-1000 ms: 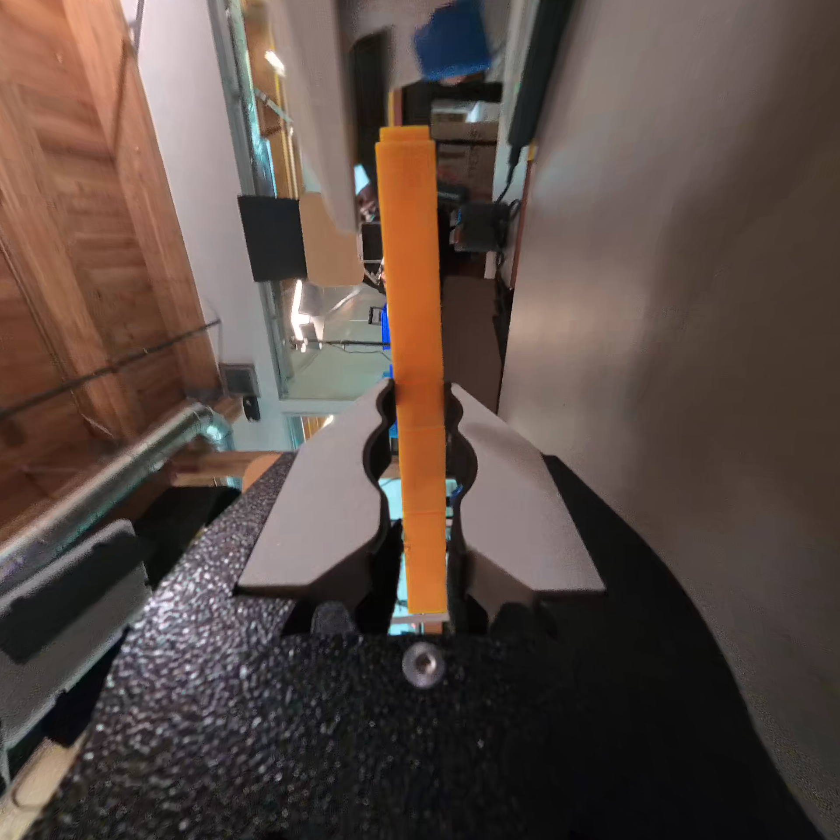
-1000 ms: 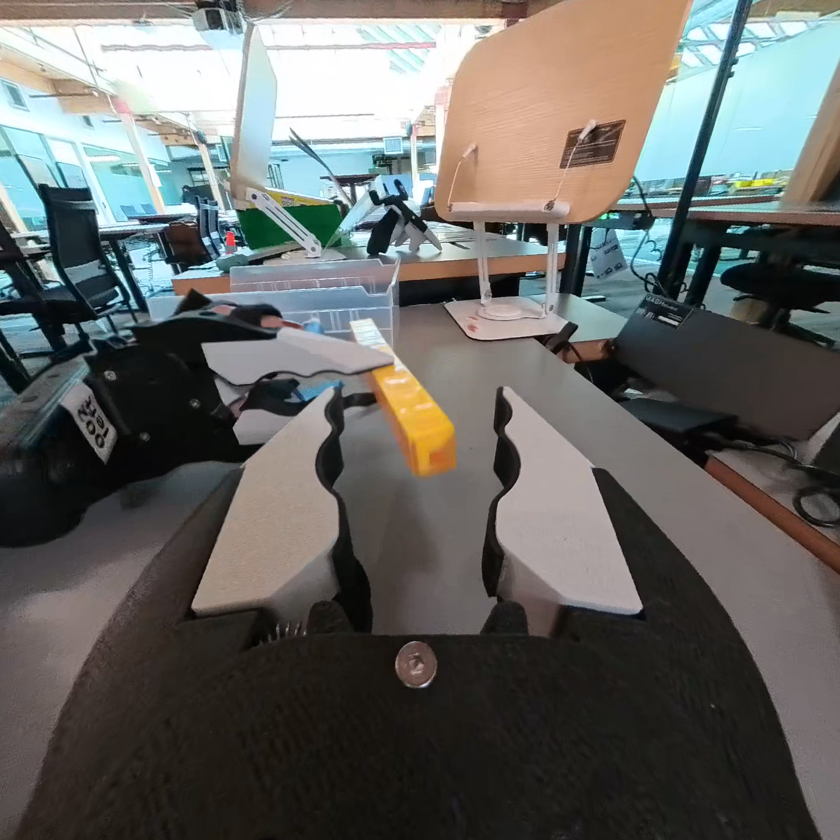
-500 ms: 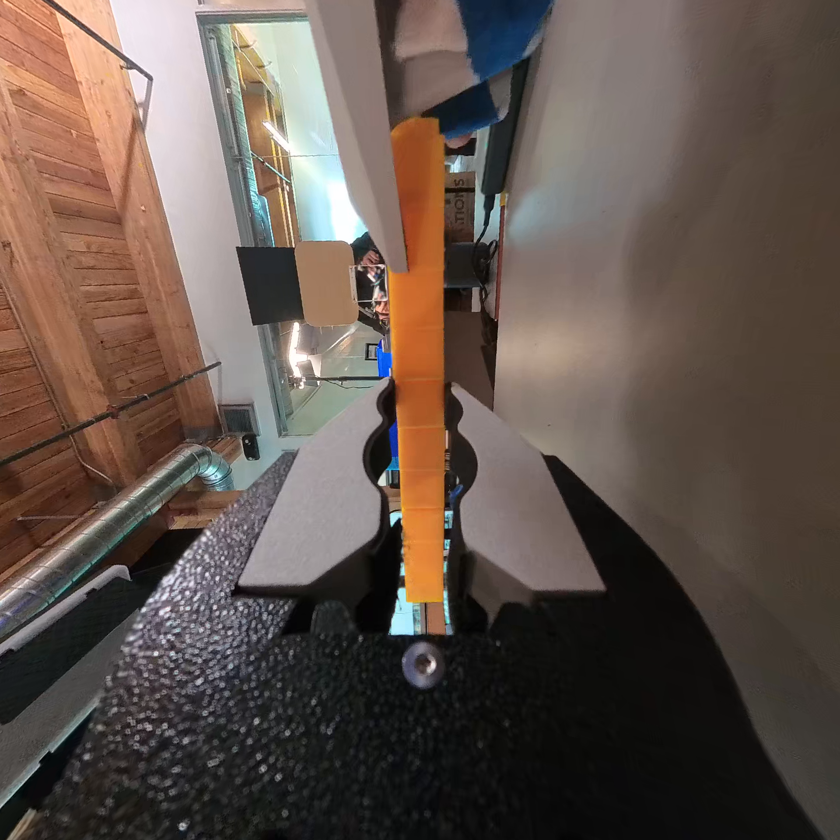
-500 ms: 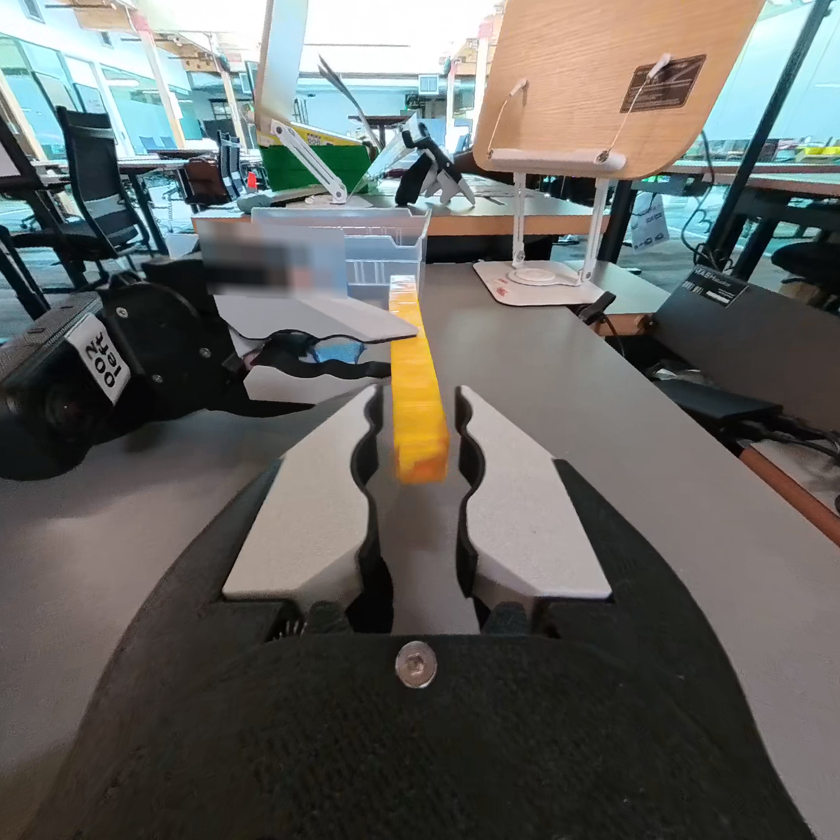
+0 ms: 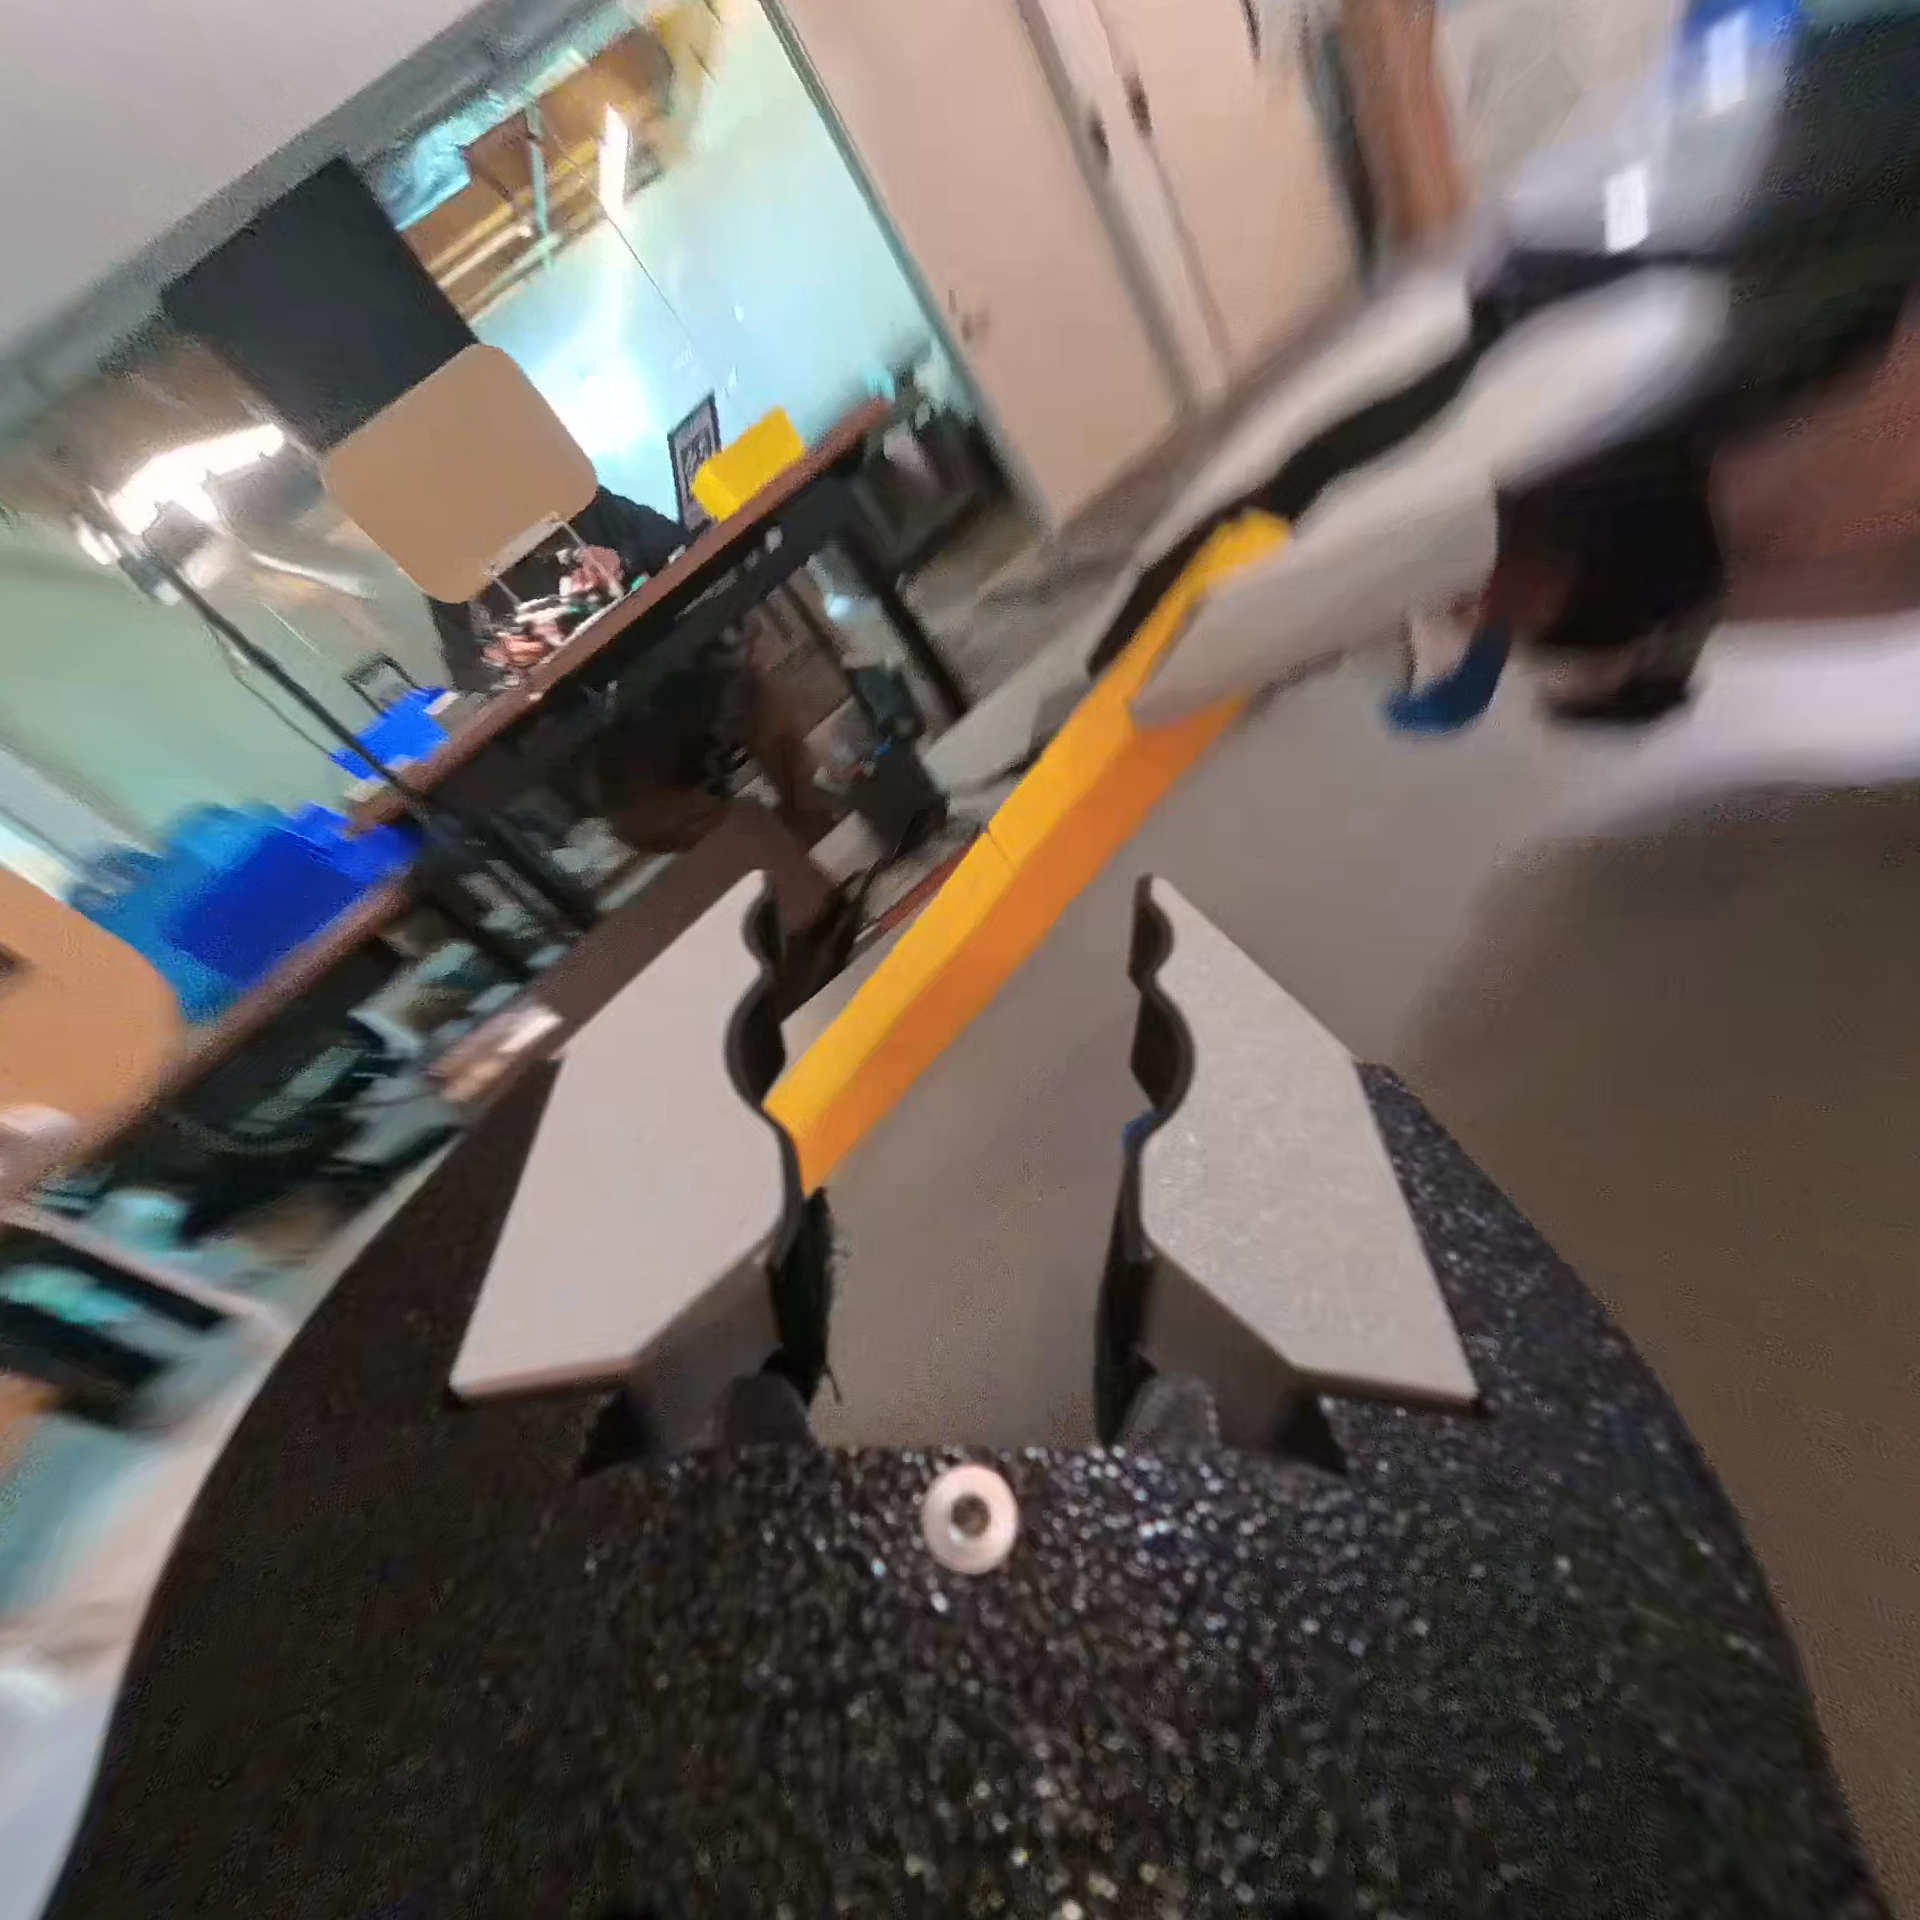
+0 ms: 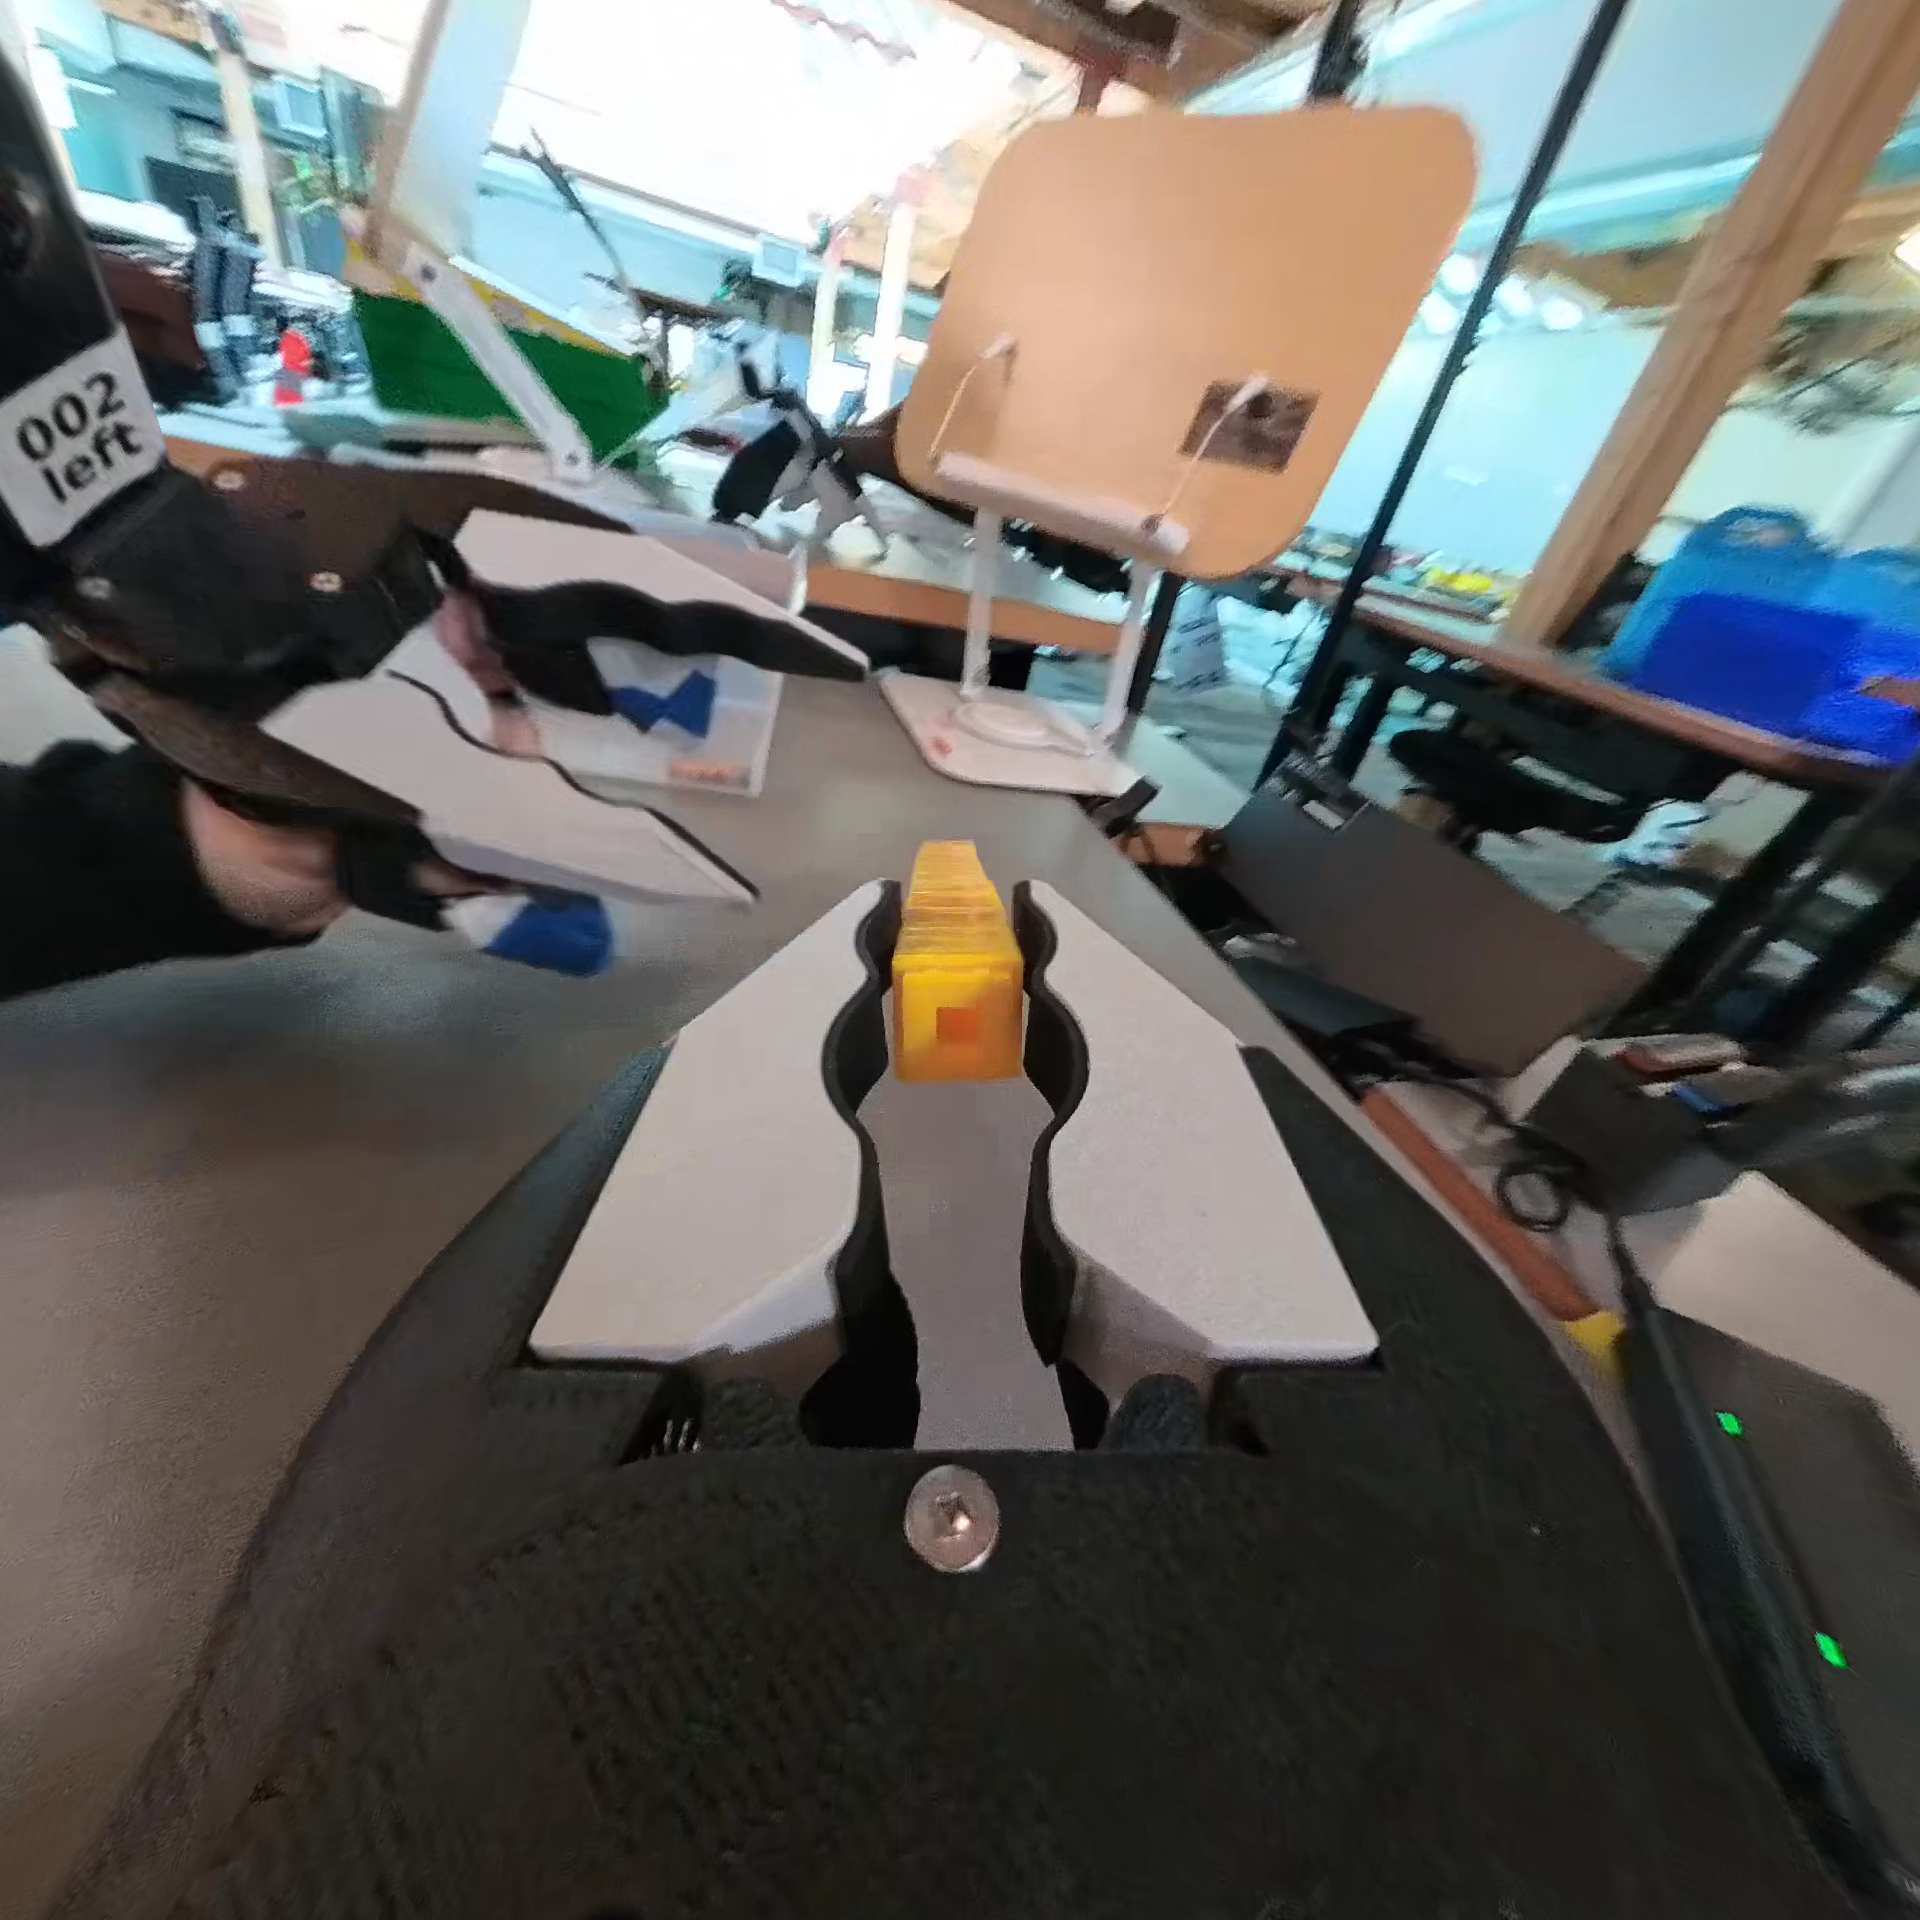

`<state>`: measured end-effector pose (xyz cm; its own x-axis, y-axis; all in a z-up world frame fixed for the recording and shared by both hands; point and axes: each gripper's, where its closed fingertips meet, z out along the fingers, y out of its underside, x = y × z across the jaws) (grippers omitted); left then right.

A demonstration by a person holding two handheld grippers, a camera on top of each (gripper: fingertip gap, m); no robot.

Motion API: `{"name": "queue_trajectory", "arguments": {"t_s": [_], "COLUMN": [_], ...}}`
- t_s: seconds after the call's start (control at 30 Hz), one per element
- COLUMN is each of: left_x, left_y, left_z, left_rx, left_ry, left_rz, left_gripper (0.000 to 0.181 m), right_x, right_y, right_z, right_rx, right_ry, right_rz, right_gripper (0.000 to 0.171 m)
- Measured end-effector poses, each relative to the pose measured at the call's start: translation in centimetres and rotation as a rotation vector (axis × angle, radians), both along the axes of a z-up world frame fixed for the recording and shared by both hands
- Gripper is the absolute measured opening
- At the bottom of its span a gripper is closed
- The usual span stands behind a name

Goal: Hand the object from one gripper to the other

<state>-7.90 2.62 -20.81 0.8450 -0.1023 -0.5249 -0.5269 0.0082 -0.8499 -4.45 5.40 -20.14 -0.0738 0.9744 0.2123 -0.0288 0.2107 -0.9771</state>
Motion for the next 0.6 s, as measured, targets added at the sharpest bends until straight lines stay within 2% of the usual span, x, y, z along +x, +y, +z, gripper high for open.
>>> {"name": "queue_trajectory", "arguments": {"t_s": [0.03, 0.13, 0.2, 0.27, 0.4, 0.6], "left_x": [-0.1, -1.0, -1.2, -1.7, -1.0, -1.7], "left_y": [-0.1, -0.4, -0.6, -0.3, 0.3, 0.3], "left_z": [1.0, 2.6, 3.5, 3.3, 2.5, 2.1], "left_rx": [0.035, 0.098, 0.120, 0.091, -0.006, -0.031], "left_ry": [-0.129, -0.464, -0.793, -1.046, -1.232, -1.518], "left_rz": [-0.022, -0.067, -0.178, -0.252, -0.358, -0.494], "left_gripper": [0.071, 0.074, 0.076, 0.077, 0.076, 0.080], "right_x": [0.1, 0.6, 1.1, 1.3, 0.5, -0.3], "right_y": [0.2, 0.8, 1.1, 0.7, -1.9, -6.4], "right_z": [0.5, 2.1, 3.2, 3.6, 3.2, 3.3], "right_rx": [0.012, 0.061, 0.177, 0.345, 0.764, 0.883], "right_ry": [0.031, 0.127, 0.201, 0.228, 0.231, 0.308], "right_rz": [-0.024, -0.101, -0.180, -0.254, -0.344, -0.231], "right_gripper": [0.020, 0.020, 0.020, 0.020, 0.020, 0.020]}}
